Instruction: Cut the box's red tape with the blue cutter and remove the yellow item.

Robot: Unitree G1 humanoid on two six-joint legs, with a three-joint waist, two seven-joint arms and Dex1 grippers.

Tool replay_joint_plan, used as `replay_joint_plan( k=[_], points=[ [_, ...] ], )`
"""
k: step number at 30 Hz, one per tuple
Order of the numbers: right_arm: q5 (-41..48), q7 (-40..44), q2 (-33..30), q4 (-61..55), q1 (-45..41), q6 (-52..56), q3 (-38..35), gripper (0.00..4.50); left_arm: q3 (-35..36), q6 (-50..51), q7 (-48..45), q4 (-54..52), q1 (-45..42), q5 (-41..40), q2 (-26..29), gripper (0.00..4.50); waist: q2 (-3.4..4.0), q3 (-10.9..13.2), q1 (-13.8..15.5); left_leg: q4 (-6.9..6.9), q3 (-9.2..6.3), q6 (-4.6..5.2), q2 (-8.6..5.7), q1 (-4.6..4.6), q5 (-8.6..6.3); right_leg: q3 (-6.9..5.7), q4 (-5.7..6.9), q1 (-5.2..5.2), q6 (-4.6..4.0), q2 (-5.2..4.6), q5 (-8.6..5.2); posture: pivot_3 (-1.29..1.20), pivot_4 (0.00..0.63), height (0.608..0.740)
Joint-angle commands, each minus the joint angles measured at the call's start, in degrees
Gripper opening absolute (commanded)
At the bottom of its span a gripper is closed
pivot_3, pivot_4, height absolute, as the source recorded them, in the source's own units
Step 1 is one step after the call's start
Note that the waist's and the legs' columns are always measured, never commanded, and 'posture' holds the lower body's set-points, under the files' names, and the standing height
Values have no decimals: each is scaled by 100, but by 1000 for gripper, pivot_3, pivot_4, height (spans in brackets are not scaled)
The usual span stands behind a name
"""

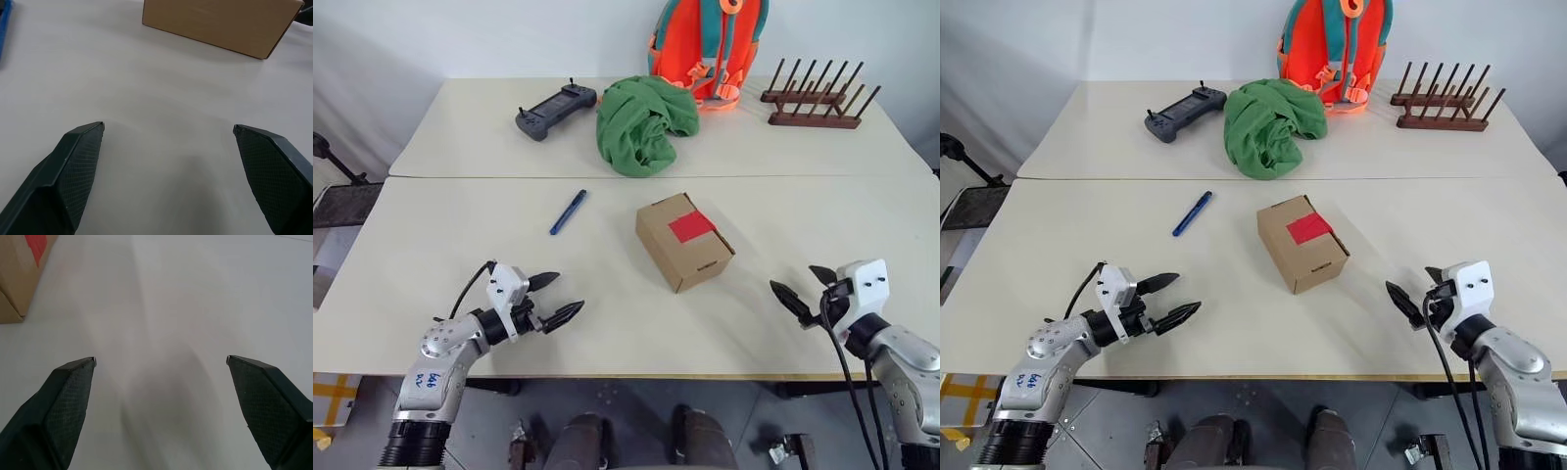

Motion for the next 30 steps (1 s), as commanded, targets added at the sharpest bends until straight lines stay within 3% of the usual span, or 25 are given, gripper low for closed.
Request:
replay_joint_plan(
  k=[1,10,14,24,26,30],
  points=[
    [25,-65,7,-199,-82,2,-29,4500,10,-130,53,-156,-170,42,4,4482,0,0,4,0,0,0,0,0,0,0,0,0,0,0,0,0,150,740],
    [-107,-387,78,-749,71,305,67,4500,-155,-140,688,97,-709,598,-85,4482,0,0,9,1,2,1,-2,-1,-1,1,-1,0,1,1,0,0,150,740],
    [-179,-528,111,-1164,274,321,89,3563,-196,-388,780,715,-1387,697,-302,3635,-1,0,23,1,2,1,-2,-2,-1,2,-1,-1,1,3,0,0,150,740],
    [135,-420,110,-2155,711,847,296,55,-537,-1149,875,2525,-2909,1202,-774,515,-12,6,44,4,5,1,-27,-4,0,-1,-1,0,2,7,1,0,150,740],
    [147,-490,180,-2466,818,944,478,0,-664,-1494,894,3172,-3378,1387,-969,22,-16,5,55,6,4,2,-29,-4,1,1,-1,0,3,7,2,0,150,740],
    [-16,-735,363,-2741,849,1021,807,0,-828,-2139,1081,4459,-4232,1779,-1276,22,-30,7,57,6,7,4,-34,-6,0,2,-6,0,7,6,4,0,150,740]
  ],
)
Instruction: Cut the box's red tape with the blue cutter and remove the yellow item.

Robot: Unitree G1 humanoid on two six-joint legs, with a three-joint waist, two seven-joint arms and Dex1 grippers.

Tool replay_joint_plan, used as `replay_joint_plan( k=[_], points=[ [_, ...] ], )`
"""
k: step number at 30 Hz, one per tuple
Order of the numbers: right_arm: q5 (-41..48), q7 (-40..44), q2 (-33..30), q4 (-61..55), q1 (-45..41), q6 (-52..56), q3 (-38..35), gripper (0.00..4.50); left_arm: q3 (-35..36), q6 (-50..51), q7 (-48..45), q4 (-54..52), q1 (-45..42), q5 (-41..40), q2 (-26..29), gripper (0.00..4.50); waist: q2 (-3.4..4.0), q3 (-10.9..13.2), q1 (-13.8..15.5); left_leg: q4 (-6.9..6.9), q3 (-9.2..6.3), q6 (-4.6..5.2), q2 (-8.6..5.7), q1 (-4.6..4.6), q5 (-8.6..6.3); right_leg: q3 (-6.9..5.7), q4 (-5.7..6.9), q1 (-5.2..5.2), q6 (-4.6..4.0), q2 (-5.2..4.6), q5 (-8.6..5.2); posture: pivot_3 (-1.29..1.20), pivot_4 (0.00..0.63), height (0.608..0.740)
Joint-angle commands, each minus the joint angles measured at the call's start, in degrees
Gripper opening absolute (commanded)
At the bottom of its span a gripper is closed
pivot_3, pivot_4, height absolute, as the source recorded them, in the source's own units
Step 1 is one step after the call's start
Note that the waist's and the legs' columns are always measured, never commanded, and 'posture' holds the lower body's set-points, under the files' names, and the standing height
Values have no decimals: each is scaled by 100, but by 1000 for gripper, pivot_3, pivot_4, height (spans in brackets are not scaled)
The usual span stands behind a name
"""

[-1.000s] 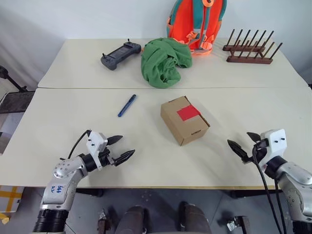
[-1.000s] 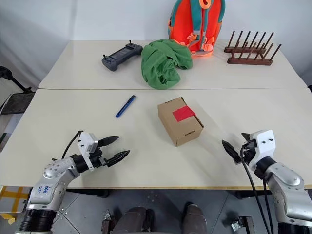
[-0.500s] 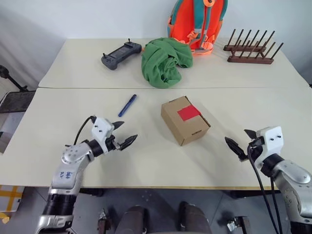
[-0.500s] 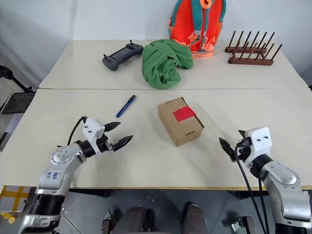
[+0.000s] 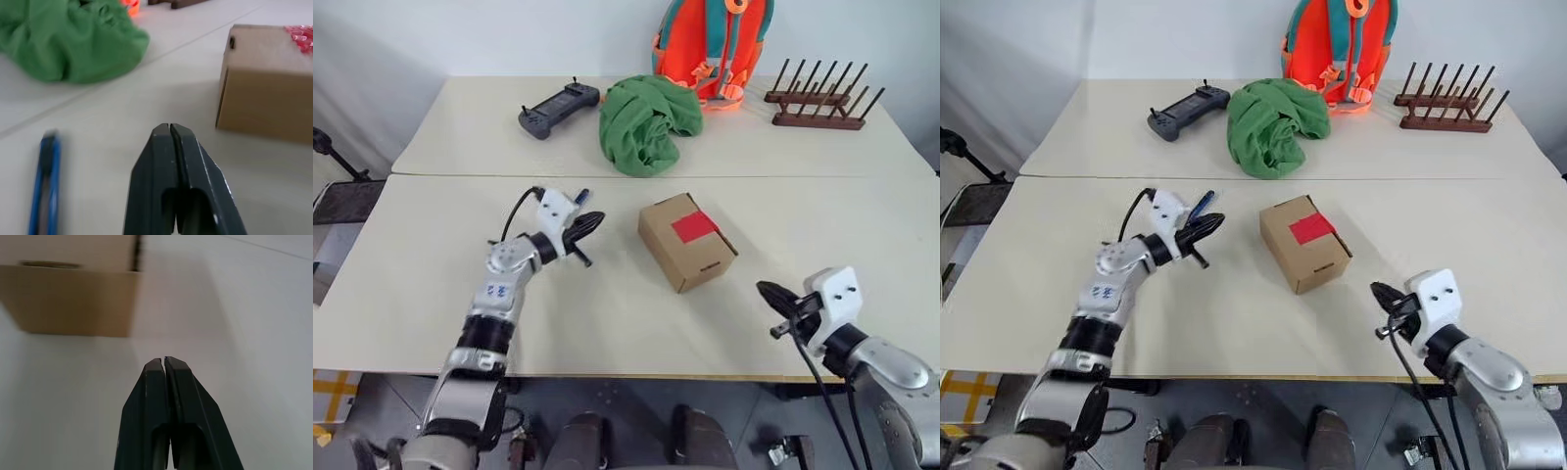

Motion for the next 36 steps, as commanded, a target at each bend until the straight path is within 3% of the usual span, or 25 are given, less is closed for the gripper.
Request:
replay_joint_plan(
  k=[1,10,18,27,32,36],
  points=[
    [-103,-230,116,-383,0,43,203,0,-111,-636,201,946,-602,321,-164,22,-4,1,0,0,1,1,-1,-1,-1,0,-2,0,1,0,0,0,150,740],
    [-579,-749,450,-150,-614,218,1002,0,-126,-1486,135,3088,-1903,636,-663,22,-17,8,-55,0,21,3,0,-2,-1,-4,-2,-2,2,0,1,0,150,740],
    [-1066,-1085,738,399,-1253,16,1159,0,-97,-1517,-823,3325,-2045,562,-767,22,-21,10,-63,0,46,3,1,-4,-1,-7,-1,-2,3,0,1,0,150,740],
    [-990,-758,591,423,-1405,258,1111,0,-98,-1066,-1803,2243,-1322,298,-635,22,-20,9,-70,0,47,5,2,-3,-1,-7,1,-3,4,0,2,0,150,740],
    [-671,-167,203,100,-1310,551,1113,0,-292,-102,-2281,241,-209,-13,-365,22,-20,8,-75,2,44,5,6,-1,-2,-4,6,-3,5,0,3,0,150,740],
    [-454,43,-23,-188,-1206,865,984,0,-372,463,-2189,-664,195,-72,-274,22,-20,8,-45,5,38,4,7,-2,-2,-6,7,-2,5,1,3,0,150,740]
  ],
)
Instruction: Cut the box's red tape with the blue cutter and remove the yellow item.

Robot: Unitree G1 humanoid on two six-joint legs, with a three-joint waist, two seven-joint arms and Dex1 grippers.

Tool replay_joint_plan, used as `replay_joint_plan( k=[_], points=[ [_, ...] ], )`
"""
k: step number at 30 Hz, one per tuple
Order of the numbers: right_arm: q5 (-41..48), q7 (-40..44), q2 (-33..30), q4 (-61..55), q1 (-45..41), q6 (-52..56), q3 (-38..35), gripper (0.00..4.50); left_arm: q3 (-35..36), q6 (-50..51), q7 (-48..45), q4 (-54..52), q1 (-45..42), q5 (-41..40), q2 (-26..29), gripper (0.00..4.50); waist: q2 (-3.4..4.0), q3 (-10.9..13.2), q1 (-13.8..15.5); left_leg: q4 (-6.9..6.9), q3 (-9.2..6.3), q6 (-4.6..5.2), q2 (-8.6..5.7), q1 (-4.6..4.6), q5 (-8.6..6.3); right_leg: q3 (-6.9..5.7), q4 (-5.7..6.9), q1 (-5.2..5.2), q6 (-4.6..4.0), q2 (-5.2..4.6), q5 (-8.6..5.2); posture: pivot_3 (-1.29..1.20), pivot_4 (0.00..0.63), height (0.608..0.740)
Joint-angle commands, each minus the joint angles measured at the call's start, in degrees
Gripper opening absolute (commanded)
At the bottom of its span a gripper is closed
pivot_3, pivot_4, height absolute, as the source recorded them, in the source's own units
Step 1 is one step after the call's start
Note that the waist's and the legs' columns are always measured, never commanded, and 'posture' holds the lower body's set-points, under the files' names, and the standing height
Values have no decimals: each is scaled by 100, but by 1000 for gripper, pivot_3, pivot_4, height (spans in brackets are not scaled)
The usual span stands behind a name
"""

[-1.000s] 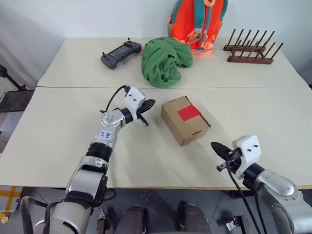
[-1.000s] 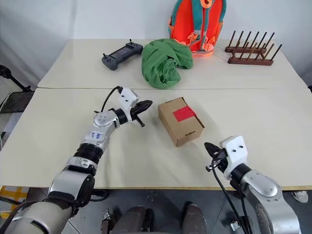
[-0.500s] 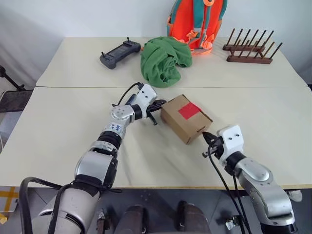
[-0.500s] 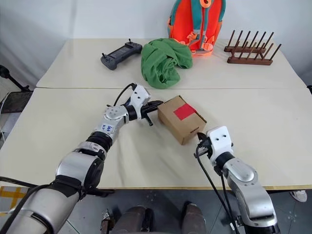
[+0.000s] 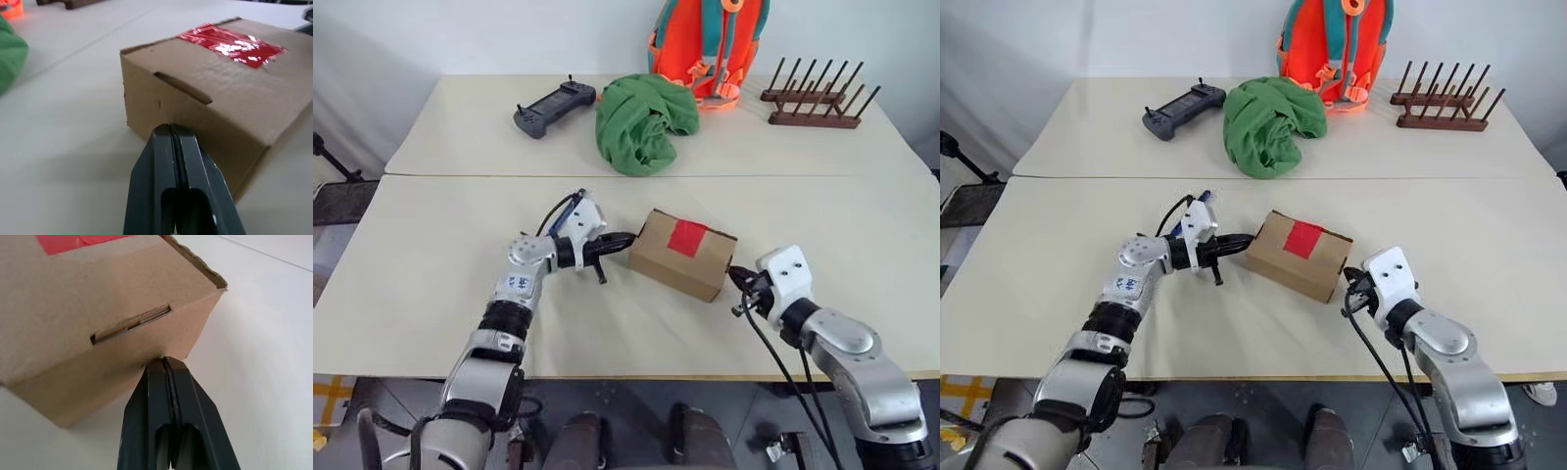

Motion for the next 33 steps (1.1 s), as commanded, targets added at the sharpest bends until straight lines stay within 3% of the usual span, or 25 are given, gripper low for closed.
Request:
replay_joint_plan(
  k=[1,12,24,25,28,33],
  points=[
    [489,373,-151,-708,102,302,-5,0,-314,439,-85,-840,152,-115,-113,22,0,0,15,1,-3,0,-1,1,0,1,0,2,0,0,0,0,150,740],
    [694,617,-471,-1075,482,499,-332,0,-292,604,100,-860,70,-86,-227,22,-1,0,8,4,-37,0,-3,1,0,6,-3,2,0,-1,0,0,150,740],
    [345,642,-599,-677,1581,-382,-1491,0,138,541,256,-167,-396,-147,379,22,-2,0,10,4,-34,1,-6,1,0,6,-3,2,0,-1,0,0,150,740],
    [361,638,-594,-597,1618,-433,-1621,0,148,597,302,-140,-446,-122,439,198,-2,0,6,4,-31,1,-7,1,0,8,-3,2,0,-1,0,0,150,740],
    [617,798,-688,-377,1612,-462,-2188,588,423,883,445,-323,-509,-281,698,882,-2,0,7,4,-32,1,-6,4,0,11,-1,2,0,-1,0,0,150,740],
    [1007,1316,-999,171,1378,-637,-2809,2241,854,1687,239,-945,-394,-699,1469,2382,-4,1,-27,3,-27,1,-2,7,0,18,1,0,0,1,0,0,150,740]
  ],
)
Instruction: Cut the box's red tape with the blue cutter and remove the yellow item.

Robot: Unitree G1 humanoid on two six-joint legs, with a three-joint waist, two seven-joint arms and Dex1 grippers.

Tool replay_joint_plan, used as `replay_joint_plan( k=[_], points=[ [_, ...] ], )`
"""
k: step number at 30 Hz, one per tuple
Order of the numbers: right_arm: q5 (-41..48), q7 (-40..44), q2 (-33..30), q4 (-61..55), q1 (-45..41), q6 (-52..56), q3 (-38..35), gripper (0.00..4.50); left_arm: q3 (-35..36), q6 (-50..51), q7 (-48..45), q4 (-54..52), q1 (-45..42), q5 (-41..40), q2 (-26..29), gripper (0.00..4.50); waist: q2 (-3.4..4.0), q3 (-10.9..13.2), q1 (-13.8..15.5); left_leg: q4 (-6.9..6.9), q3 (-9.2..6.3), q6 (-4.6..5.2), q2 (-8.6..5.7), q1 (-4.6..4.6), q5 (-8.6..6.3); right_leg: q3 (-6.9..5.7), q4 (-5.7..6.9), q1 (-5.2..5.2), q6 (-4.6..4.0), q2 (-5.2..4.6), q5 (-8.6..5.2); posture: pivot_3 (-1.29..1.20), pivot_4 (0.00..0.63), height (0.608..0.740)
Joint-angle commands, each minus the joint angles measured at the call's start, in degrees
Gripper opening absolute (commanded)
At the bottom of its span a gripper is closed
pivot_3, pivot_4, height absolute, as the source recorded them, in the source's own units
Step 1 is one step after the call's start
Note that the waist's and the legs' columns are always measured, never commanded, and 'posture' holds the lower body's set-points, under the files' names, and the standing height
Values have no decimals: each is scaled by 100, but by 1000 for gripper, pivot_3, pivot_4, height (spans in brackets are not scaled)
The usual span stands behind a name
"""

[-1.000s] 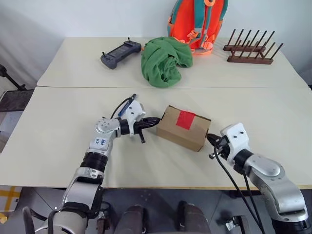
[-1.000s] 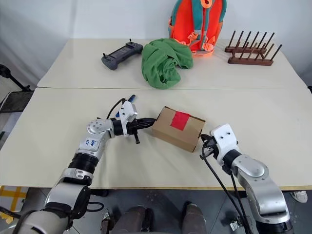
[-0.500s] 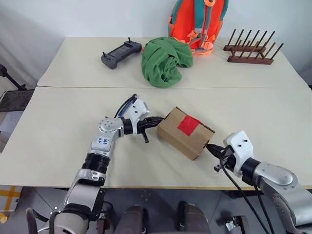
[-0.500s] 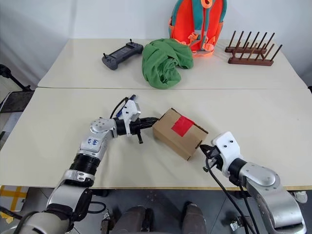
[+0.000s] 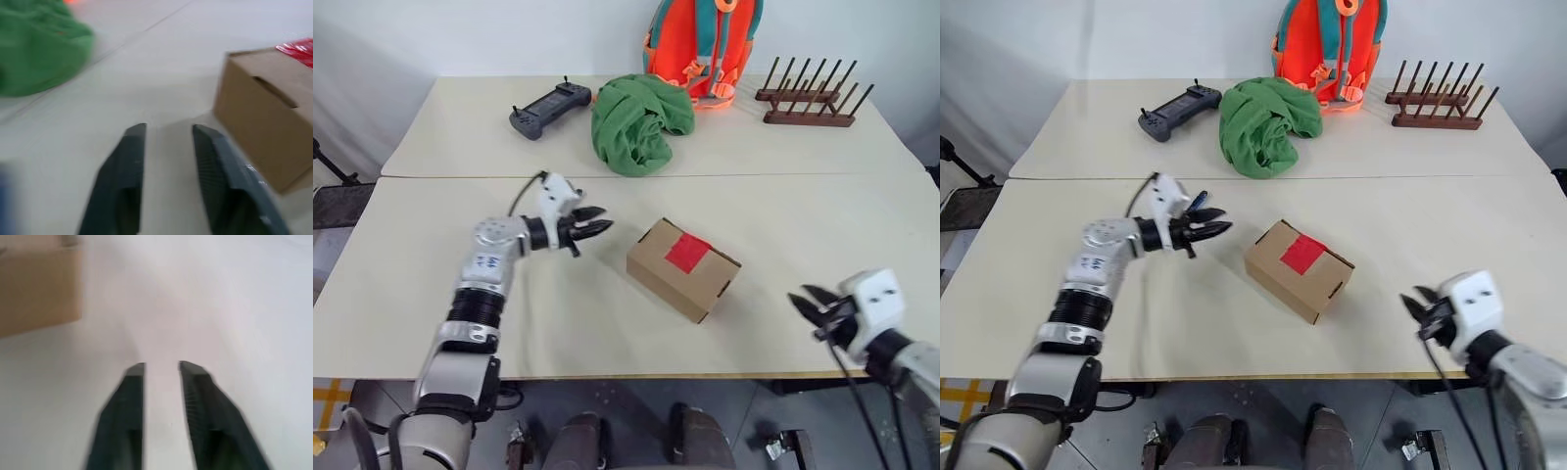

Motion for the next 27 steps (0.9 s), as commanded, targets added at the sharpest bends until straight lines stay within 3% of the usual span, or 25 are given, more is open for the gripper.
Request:
replay_joint_plan(
  k=[1,6,7,18,22,27],
  points=[
    [310,518,-273,364,-189,-304,-337,2641,454,674,-238,-875,160,-468,674,2739,-2,1,-2,0,0,0,4,-1,0,1,-1,0,0,3,0,0,150,740],
    [282,612,-313,932,-601,-593,-213,4364,987,1570,-217,-1924,941,-1009,1338,4309,1,1,-5,-3,0,-3,21,7,-2,5,4,0,0,5,0,0,150,740],
    [275,598,-294,1008,-685,-632,-189,4498,1119,1821,-197,-2159,1135,-1162,1428,4489,1,1,0,-3,2,-3,28,7,-1,10,4,0,0,3,0,0,150,740],
    [85,585,-325,1804,-1397,-948,252,4498,3083,3038,-70,-3766,4129,-2005,2302,4489,5,3,-10,0,4,-16,49,8,-9,19,5,-4,-2,15,-1,0,150,740],
    [-15,635,-413,2178,-1757,-1024,447,4498,3621,3178,-42,-3825,4728,-2166,2396,4489,5,3,4,0,7,-23,63,10,-13,21,3,-5,-11,30,-5,0,150,740],
    [-63,655,-398,2374,-1992,-1124,573,4498,3770,3020,-74,-3714,5024,-2163,2392,4489,7,2,10,0,8,-31,69,10,-16,25,7,-11,-16,35,-7,0,150,740]
  ],
)
